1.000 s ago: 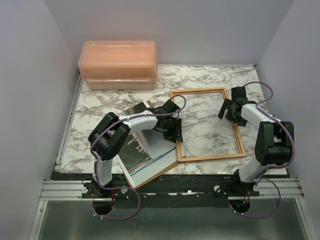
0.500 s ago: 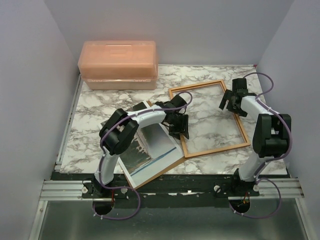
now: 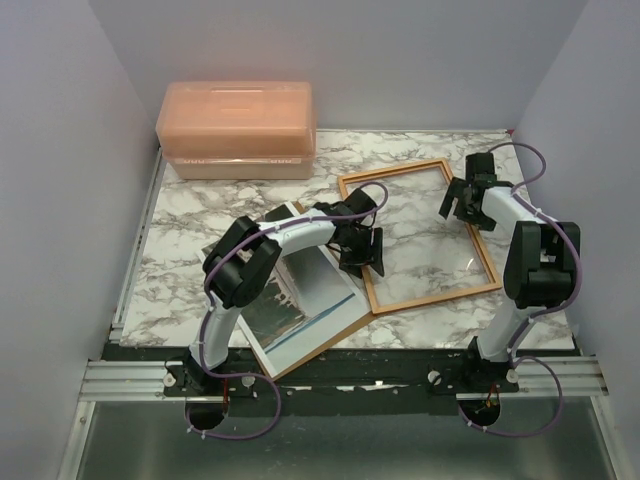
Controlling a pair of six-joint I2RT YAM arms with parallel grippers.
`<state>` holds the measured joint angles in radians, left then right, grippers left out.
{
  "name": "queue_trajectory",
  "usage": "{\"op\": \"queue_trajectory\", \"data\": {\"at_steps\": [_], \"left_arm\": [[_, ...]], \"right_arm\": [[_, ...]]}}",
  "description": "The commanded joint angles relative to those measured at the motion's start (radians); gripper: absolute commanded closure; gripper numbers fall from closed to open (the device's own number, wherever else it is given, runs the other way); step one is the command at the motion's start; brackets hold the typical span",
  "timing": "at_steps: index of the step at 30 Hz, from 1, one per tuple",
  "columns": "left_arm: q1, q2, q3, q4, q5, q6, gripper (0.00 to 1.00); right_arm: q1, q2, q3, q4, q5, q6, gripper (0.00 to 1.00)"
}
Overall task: Put the photo into the frame
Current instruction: Move the photo frame to the center of the board, then adjust the photo at the center of the board.
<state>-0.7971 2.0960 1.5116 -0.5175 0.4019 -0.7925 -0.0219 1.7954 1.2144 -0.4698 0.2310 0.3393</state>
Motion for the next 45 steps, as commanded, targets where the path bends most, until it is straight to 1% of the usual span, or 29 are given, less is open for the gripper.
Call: {"op": "queue_trajectory", "data": {"at_steps": [1, 3, 6, 8, 10, 12, 19, 23, 27, 29, 33, 38, 45], "left_arm": [[-0.032, -0.029, -0.016, 0.197, -0.003, 0.037, 0.31], [-0.032, -0.048, -0.043, 0.177, -0.022, 0.057, 0.28], [-0.031, -0.112, -0.102, 0.173, -0.067, 0.078, 0.21], [-0.027, -0.170, -0.135, 0.172, -0.097, 0.095, 0.15], [-0.016, -0.226, -0.158, 0.161, -0.120, 0.119, 0.06], [0.005, -0.278, -0.171, 0.148, -0.125, 0.137, 0.01], [0.078, -0.423, -0.192, 0.060, -0.088, 0.209, 0.01], [0.092, -0.500, -0.239, -0.005, -0.121, 0.248, 0.01], [0.140, -0.618, -0.367, 0.004, -0.141, 0.231, 0.02], [0.182, -0.679, -0.449, 0.033, -0.124, 0.213, 0.02], [0.276, -0.796, -0.597, 0.059, -0.123, 0.188, 0.01], [0.409, -0.870, -0.694, 0.035, -0.147, 0.210, 0.02], [0.614, -0.894, -0.760, -0.033, -0.172, 0.258, 0.02]], "right_arm": [[0.031, -0.009, 0.016, -0.100, -0.185, 0.069, 0.00], [0.031, -0.024, 0.002, -0.105, -0.192, 0.070, 0.00], [0.031, -0.066, -0.028, -0.100, -0.216, 0.073, 0.00], [0.031, -0.089, -0.043, -0.102, -0.223, 0.070, 0.00], [0.032, -0.108, -0.053, -0.111, -0.221, 0.067, 0.00], [0.031, -0.131, -0.066, -0.118, -0.211, 0.064, 0.00], [0.031, -0.182, -0.124, -0.121, -0.147, 0.078, 0.00], [0.032, -0.184, -0.143, -0.120, -0.123, 0.086, 0.00], [0.033, -0.221, -0.144, -0.107, -0.211, 0.083, 0.00], [0.038, -0.240, -0.140, -0.107, -0.258, 0.087, 0.00], [0.072, -0.271, -0.132, -0.122, -0.303, 0.102, 0.00], [0.176, -0.285, -0.116, -0.122, -0.318, 0.144, 0.00], [0.427, -0.183, -0.009, -0.115, -0.289, 0.223, 0.00]]}}
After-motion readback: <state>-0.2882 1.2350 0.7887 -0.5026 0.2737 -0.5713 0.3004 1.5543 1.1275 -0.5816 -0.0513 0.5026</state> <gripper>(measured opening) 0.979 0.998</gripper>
